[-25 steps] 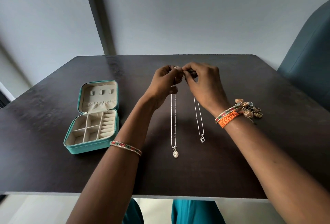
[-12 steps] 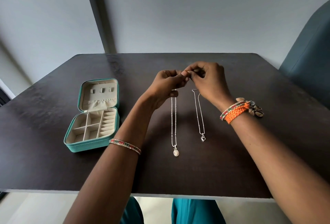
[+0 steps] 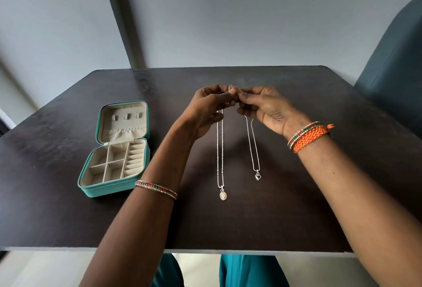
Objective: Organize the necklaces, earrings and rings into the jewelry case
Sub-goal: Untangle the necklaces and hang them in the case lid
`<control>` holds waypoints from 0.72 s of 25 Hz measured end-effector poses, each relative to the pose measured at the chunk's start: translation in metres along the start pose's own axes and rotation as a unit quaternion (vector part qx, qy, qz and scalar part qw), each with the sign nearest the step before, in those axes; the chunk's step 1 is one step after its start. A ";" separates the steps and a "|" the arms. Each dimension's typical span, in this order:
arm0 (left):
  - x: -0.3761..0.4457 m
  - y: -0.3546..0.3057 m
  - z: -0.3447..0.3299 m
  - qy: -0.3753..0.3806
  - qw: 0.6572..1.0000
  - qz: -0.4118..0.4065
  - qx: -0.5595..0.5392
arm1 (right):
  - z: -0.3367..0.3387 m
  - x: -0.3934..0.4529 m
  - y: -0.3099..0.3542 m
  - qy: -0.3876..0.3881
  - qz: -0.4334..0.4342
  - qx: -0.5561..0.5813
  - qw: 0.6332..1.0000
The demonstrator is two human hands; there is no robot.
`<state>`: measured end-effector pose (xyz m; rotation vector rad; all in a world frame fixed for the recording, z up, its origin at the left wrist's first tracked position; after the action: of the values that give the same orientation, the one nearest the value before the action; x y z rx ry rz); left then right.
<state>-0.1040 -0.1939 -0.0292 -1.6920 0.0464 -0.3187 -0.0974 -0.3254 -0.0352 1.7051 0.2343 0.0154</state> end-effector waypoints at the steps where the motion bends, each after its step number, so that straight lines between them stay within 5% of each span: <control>1: 0.000 0.000 0.000 -0.005 1.000 0.003 0.000 | 0.001 0.000 0.001 -0.003 0.000 -0.012 1.000; 7: -0.002 -0.002 0.009 -0.063 0.993 0.070 -0.068 | -0.002 -0.005 0.012 -0.010 0.013 -0.085 0.996; 12: -0.021 -0.019 0.021 -0.135 0.991 -0.001 -0.006 | -0.019 -0.016 0.027 -0.057 0.098 -0.142 0.983; 18: -0.064 -0.038 0.018 -0.172 0.943 -0.101 0.265 | -0.044 -0.042 0.023 -0.096 0.168 -0.166 0.967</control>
<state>-0.1669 -0.1568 -0.0053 -1.1934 -0.4404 -0.1611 -0.1419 -0.2919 -0.0006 1.3822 -0.1950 0.1327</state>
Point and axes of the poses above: each hand's wrist, its own x-axis towards the middle knuckle, its own z-axis out of the back of the hand, y = z × x, the point moved 5 cm from there along x, towards the middle knuckle, and after that the axes turned 9 degrees about -z, right-handed, at the moved point
